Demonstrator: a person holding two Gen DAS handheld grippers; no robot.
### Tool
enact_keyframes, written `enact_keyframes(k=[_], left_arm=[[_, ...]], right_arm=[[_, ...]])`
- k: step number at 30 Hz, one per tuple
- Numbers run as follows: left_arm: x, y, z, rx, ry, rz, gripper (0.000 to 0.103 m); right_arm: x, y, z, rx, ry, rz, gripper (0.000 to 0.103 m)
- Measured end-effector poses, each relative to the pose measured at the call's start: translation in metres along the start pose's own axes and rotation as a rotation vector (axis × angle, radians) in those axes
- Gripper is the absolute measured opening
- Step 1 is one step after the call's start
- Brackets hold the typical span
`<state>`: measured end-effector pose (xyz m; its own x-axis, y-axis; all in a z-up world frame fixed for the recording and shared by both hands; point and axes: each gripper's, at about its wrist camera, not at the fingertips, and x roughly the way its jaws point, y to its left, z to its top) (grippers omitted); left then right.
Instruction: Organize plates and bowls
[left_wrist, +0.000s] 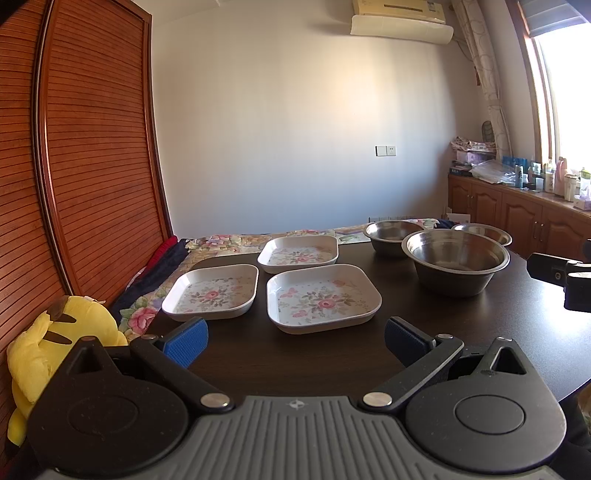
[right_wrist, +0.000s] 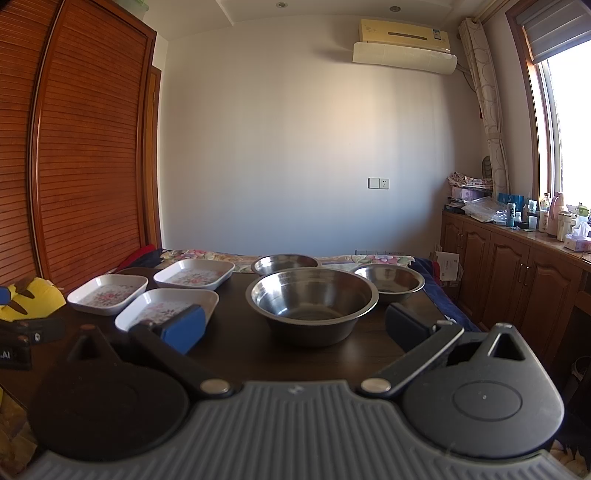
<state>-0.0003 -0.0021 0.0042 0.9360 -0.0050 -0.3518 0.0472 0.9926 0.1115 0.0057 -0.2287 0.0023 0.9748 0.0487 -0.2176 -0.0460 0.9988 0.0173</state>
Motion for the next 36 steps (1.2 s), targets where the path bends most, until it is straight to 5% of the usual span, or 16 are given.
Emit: enact_keyframes(k=[36], left_arm=[[0.0051,0.0008,-0.0067,-0.005,0.020,-0.003,0.103]], right_arm=[[0.0071,0.0046,-0.0042,-0.001,0.020,0.013,0.103]])
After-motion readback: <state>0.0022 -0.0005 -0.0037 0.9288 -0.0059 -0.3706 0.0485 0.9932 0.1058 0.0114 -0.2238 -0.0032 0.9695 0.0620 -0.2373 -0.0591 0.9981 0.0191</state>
